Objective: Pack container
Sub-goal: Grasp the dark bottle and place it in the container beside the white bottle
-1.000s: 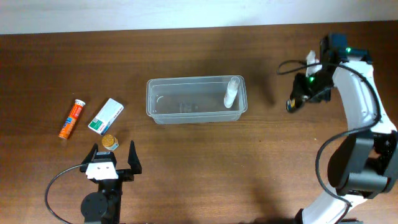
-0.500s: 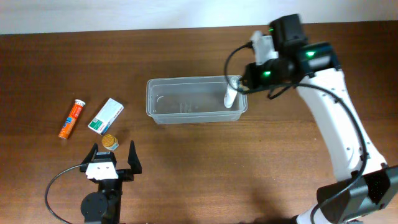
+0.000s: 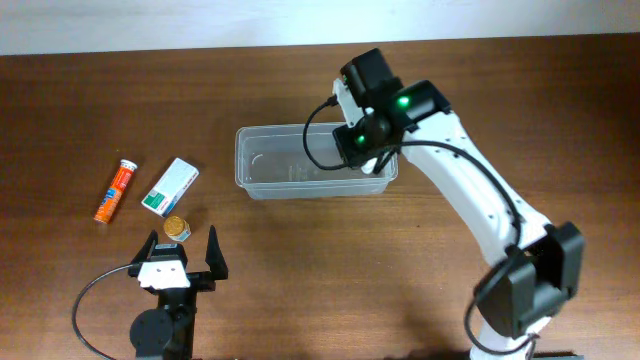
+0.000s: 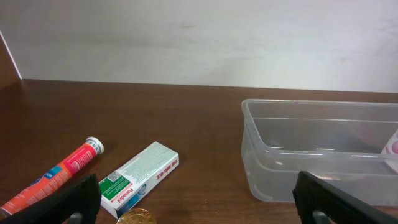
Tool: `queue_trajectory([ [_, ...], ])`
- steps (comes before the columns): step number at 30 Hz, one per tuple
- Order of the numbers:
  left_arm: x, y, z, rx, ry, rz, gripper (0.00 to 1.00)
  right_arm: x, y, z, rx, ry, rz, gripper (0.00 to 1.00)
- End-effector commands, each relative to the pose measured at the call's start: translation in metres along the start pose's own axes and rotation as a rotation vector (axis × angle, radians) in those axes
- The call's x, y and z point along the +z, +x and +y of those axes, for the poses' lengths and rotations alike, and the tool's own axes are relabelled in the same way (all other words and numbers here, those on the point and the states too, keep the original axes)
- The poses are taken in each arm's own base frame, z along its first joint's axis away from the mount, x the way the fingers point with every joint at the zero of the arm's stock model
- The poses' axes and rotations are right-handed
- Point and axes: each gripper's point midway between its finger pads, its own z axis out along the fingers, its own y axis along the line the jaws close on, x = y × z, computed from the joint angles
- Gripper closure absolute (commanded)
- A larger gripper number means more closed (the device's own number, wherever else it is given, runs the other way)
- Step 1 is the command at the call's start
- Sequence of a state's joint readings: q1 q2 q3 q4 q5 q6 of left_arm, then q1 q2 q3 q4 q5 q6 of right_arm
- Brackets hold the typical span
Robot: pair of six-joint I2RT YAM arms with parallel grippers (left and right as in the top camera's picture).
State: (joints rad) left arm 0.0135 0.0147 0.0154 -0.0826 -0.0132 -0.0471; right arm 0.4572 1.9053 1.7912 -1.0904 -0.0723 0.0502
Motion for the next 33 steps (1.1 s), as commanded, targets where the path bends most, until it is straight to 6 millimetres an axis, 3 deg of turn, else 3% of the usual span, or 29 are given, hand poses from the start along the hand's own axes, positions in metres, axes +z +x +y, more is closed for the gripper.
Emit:
queue_trajectory([
  [1, 0.000, 0.002, 0.003, -0.009, -0.014, 0.002, 0.01, 0.012, -0.001, -0.011, 0.011, 0.062, 0.015, 0.77],
  [13, 0.000, 0.002, 0.003, -0.009, -0.014, 0.002, 0.01, 0.046, 0.014, -0.026, 0.038, 0.135, 0.098, 0.77],
  [25, 0.000, 0.002, 0.003, -0.009, -0.014, 0.002, 0.01, 0.052, 0.015, -0.036, 0.148, 0.196, 0.095, 0.78],
  [33, 0.000, 0.002, 0.003, -0.009, -0.014, 0.002, 0.01, 0.077, 0.026, -0.038, 0.191, 0.204, 0.154, 0.78],
])
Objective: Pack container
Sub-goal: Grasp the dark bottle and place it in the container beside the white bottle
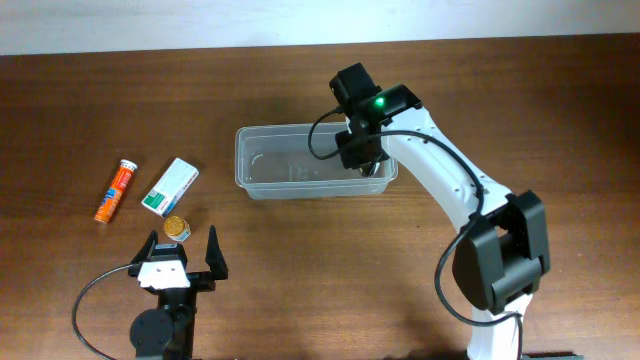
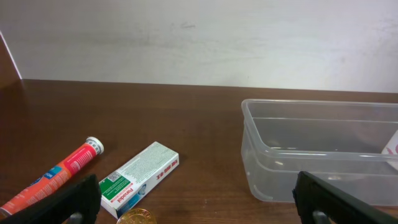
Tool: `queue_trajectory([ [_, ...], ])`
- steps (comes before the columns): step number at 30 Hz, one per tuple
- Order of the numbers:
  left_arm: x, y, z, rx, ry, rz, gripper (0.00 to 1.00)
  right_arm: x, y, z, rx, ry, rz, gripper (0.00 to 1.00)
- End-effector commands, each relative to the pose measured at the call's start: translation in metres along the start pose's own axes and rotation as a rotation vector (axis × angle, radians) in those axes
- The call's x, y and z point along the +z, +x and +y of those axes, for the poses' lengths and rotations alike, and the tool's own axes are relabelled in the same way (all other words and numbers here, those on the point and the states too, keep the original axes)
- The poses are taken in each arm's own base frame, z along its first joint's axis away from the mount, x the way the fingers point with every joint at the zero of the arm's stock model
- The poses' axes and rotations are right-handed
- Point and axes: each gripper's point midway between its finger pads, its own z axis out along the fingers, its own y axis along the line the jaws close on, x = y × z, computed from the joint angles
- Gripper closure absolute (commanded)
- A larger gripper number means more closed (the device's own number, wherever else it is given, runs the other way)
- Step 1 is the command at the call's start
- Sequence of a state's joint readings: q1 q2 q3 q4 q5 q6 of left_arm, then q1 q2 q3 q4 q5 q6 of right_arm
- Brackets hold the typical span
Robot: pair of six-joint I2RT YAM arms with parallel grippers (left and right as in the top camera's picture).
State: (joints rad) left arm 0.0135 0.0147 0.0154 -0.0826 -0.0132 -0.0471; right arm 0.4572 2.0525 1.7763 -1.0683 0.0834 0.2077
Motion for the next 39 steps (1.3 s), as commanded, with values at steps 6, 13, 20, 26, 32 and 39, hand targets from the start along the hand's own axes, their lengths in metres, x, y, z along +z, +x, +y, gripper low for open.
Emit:
queue_trajectory([
  [6, 0.000, 0.002, 0.003, -0.009, -0.014, 0.002, 0.01, 0.027, 0.007, -0.003, 0.032, 0.035, 0.052, 0.77],
  [13, 0.000, 0.002, 0.003, -0.009, -0.014, 0.002, 0.01, 0.031, 0.007, -0.003, 0.043, 0.037, 0.057, 0.75],
  [20, 0.000, 0.002, 0.003, -0.009, -0.014, 0.002, 0.01, 0.034, 0.009, -0.004, 0.056, 0.044, 0.066, 0.60],
  [26, 0.000, 0.002, 0.003, -0.009, -0.014, 0.002, 0.01, 0.034, 0.009, -0.004, 0.057, 0.044, 0.067, 0.58],
  [32, 0.000, 0.002, 0.003, -0.009, -0.014, 0.002, 0.01, 0.033, 0.008, -0.003, 0.056, 0.042, 0.063, 0.57],
  [39, 0.000, 0.002, 0.003, -0.009, -0.014, 0.002, 0.01, -0.011, -0.010, -0.004, 0.061, 0.029, 0.004, 0.53],
])
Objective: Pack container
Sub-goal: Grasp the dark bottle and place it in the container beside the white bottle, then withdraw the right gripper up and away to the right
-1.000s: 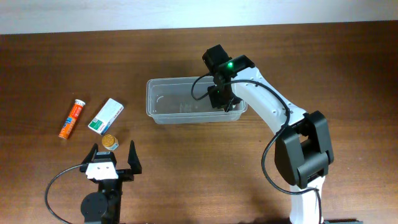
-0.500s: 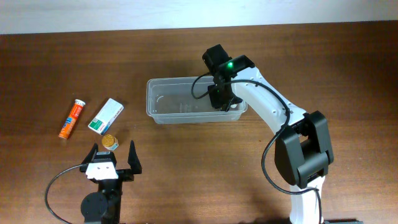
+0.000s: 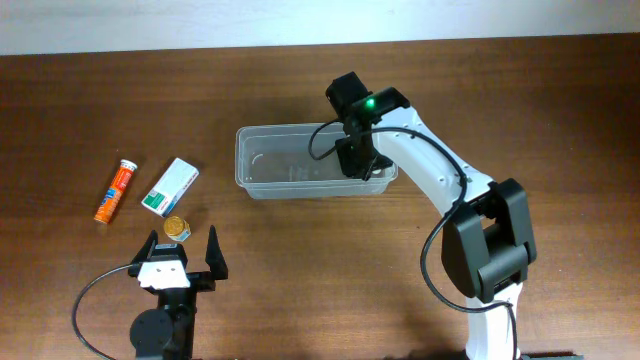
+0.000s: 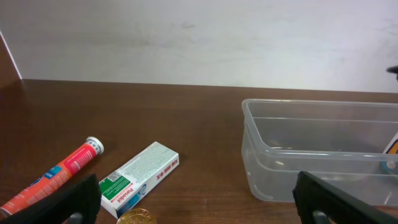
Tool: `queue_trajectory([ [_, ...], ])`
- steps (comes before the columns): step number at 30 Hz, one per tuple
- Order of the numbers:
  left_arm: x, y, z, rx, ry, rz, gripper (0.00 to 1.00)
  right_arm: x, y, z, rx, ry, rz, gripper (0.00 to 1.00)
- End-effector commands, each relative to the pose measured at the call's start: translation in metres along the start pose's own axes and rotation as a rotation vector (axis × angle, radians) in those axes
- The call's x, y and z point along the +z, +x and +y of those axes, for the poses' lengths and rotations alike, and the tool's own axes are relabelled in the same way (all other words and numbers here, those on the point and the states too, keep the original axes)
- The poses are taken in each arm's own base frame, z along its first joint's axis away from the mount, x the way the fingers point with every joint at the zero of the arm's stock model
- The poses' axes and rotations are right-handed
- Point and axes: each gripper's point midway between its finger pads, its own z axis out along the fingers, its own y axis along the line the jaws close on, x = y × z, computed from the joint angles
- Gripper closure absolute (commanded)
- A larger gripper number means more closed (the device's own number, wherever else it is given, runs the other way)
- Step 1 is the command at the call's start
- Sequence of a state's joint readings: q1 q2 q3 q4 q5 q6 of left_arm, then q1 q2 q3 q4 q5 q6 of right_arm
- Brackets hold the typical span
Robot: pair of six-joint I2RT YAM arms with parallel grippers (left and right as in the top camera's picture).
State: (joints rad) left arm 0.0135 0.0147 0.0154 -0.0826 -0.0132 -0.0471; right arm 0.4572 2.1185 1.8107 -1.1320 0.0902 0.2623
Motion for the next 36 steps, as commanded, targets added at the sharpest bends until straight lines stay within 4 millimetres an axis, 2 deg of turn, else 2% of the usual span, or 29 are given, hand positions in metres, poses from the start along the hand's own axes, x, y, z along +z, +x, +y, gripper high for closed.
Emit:
queue_trajectory([
  [1, 0.000, 0.002, 0.003, -0.009, -0.014, 0.002, 0.01, -0.040, -0.022, -0.001, 0.018, -0.007, -0.101, 0.52],
  [7, 0.000, 0.002, 0.003, -0.009, -0.014, 0.002, 0.01, -0.116, -0.037, -0.008, 0.024, -0.022, -0.210, 0.45],
  [10, 0.000, 0.002, 0.003, -0.009, -0.014, 0.002, 0.01, -0.150, -0.039, -0.030, 0.053, 0.031, -0.258, 0.36],
  [11, 0.000, 0.002, 0.003, -0.009, -0.014, 0.002, 0.01, -0.162, -0.040, -0.046, 0.078, 0.064, -0.275, 0.28],
  [13, 0.000, 0.002, 0.003, -0.009, -0.014, 0.002, 0.00, -0.172, -0.040, -0.070, 0.121, 0.100, -0.286, 0.23],
  [16, 0.000, 0.002, 0.003, -0.009, -0.014, 0.002, 0.00, -0.172, -0.040, -0.107, 0.205, 0.124, -0.277, 0.17],
  [20, 0.000, 0.002, 0.003, -0.009, -0.014, 0.002, 0.01, -0.167, -0.035, -0.180, 0.397, 0.162, -0.258, 0.01],
  [24, 0.000, 0.002, 0.003, -0.009, -0.014, 0.002, 0.01, -0.165, -0.022, -0.235, 0.522, 0.189, -0.242, 0.02],
  [27, 0.000, 0.001, 0.005, 0.000, -0.025, -0.001, 0.01, -0.165, -0.012, -0.266, 0.593, 0.210, -0.236, 0.02],
  [30, 0.000, -0.001, 0.015, 0.016, -0.086, -0.010, 0.01, -0.165, -0.001, -0.293, 0.654, 0.229, -0.229, 0.02],
  [36, 0.000, -0.001, 0.015, 0.016, -0.085, -0.010, 0.01, -0.166, 0.016, -0.327, 0.737, 0.253, -0.221, 0.02],
])
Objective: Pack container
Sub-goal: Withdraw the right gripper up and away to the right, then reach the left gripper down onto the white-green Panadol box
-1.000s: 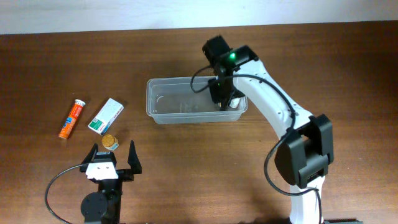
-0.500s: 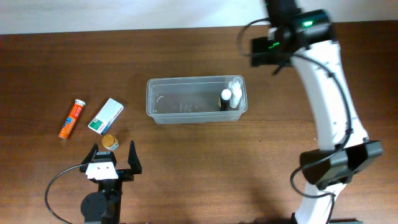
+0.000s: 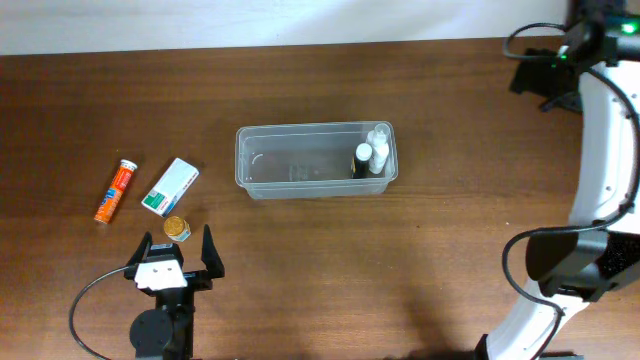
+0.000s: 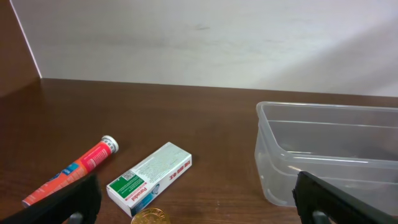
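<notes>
The clear plastic container (image 3: 300, 160) sits mid-table, with a dark bottle (image 3: 361, 159) and white bottles (image 3: 379, 143) standing at its right end. An orange tube (image 3: 115, 190), a white-and-green box (image 3: 169, 186) and a small gold-lidded jar (image 3: 176, 228) lie at the left. My left gripper (image 3: 176, 256) rests open just in front of the jar, holding nothing. In the left wrist view the box (image 4: 149, 178), tube (image 4: 72, 170), jar (image 4: 149, 217) and container (image 4: 323, 152) show ahead of the left gripper (image 4: 199, 214). My right gripper (image 3: 528, 80) is raised at the far right; its jaws are unclear.
The right arm's white links (image 3: 605, 140) run down the right edge of the table to its base. A pale wall (image 4: 205, 37) stands behind the table's far edge. Bare brown tabletop (image 3: 330, 270) lies between the left gripper and the container.
My right arm has left the container's right end and now stands raised at the far right corner, uncovering the bottles there. The left gripper has shifted slightly left.
My right gripper hung over the container's right end, then stood lower inside it at the two later moments, while the left gripper stayed open by the jar. Now the right arm is away and bottles stand at that end.
</notes>
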Tool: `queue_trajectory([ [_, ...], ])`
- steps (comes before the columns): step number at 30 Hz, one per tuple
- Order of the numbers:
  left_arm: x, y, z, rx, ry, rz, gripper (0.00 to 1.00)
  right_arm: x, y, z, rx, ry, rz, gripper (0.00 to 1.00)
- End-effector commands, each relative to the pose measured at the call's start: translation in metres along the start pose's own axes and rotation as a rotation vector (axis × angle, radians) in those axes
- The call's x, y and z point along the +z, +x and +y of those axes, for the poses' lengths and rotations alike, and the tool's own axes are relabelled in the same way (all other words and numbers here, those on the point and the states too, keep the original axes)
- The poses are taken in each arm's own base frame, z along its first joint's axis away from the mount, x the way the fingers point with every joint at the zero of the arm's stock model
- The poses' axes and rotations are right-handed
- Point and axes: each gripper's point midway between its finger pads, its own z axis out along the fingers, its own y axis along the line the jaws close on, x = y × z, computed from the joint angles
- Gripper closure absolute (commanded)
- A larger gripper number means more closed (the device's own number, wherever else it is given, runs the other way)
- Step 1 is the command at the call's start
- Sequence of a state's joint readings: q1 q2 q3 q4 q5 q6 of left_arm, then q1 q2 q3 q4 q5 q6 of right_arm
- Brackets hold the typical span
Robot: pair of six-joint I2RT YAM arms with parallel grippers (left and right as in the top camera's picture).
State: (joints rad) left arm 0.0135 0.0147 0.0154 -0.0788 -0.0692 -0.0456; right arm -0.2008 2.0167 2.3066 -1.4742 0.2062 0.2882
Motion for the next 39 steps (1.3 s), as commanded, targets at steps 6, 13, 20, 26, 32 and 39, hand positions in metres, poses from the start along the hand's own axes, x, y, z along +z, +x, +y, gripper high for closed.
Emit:
queue_trajectory([
  [6, 0.000, -0.001, 0.011, 0.015, -0.061, -0.009, 0.01, 0.003, -0.006, -0.031, 0.069, 0.041, -0.002, 0.02],
  [13, -0.008, -0.059, -0.003, 0.001, 0.014, -0.231, 0.01, 0.003, -0.006, -0.032, 0.071, 0.042, -0.002, 0.02],
  [20, -0.013, -0.084, -0.005, 0.004, 0.021, -0.200, 0.01, 0.003, -0.006, -0.032, 0.071, 0.042, -0.002, 0.02],
  [26, 0.003, -0.110, -0.003, 0.028, -0.006, -0.051, 0.01, 0.003, -0.006, -0.032, 0.071, 0.042, -0.002, 0.02],
  [32, 0.048, -0.108, -0.001, 0.056, -0.027, 0.258, 0.01, 0.003, -0.006, -0.032, 0.071, 0.042, -0.002, 0.02],
  [39, 0.100, -0.083, -0.015, 0.145, 0.123, 0.609, 0.01, 0.003, -0.006, -0.032, 0.071, 0.042, -0.002, 0.02],
])
